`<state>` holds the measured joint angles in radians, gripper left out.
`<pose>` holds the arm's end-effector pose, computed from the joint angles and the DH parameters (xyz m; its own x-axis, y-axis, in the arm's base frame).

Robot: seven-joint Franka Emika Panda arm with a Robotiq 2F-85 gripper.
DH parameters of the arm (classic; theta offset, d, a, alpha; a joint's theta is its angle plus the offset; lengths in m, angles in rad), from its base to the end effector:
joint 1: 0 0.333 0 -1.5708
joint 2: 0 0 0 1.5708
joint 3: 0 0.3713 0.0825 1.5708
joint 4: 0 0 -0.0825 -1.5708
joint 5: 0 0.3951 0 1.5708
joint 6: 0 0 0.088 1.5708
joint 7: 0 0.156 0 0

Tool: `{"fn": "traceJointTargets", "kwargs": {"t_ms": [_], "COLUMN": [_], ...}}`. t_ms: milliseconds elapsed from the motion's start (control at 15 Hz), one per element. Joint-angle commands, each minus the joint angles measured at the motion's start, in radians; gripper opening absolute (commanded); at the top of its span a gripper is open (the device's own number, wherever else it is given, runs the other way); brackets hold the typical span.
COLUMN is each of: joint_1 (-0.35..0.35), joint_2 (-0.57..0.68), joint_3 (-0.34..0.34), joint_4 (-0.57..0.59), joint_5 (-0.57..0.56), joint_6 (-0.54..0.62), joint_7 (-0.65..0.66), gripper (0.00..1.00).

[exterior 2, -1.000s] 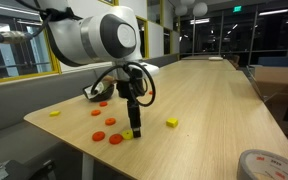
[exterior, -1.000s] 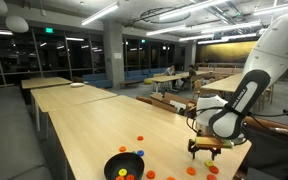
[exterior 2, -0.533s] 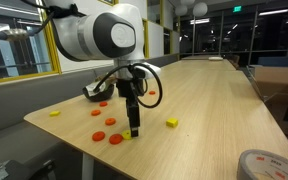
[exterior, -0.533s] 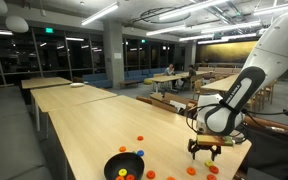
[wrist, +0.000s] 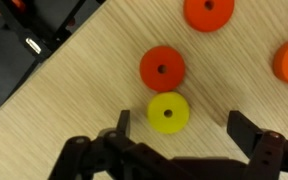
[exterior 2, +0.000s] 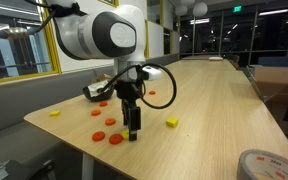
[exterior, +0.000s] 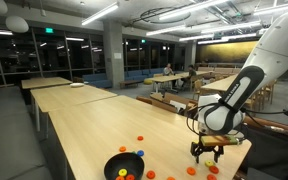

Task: Put the round yellow, orange, blue blocks and another orange block in the black bowl respectively

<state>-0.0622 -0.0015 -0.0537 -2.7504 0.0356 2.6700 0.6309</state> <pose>0.3822 -0.0447 0.2085 0.7088 -0.7018 -0.0719 -0.7013 -0.7120 0.0356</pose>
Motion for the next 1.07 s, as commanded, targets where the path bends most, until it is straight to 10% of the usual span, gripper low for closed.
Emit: {"fn": "traceJointTargets", "kwargs": {"t_ms": [0,467,1000], "joint_1": [0.002,-0.001,-0.003], "joint_2": [-0.031,-0.029,-0.042], "joint_3": [-0.001,-0.003,0.001], "joint_4": [0.001,0.001,0.008], "joint_5": [0.047,0.021,-0.044], "joint_6": [-0.065,-0.075,-0.072], "joint_7": [-0.084,-0.087,-0.057], "gripper": [1.0,1.0,0.27]}}
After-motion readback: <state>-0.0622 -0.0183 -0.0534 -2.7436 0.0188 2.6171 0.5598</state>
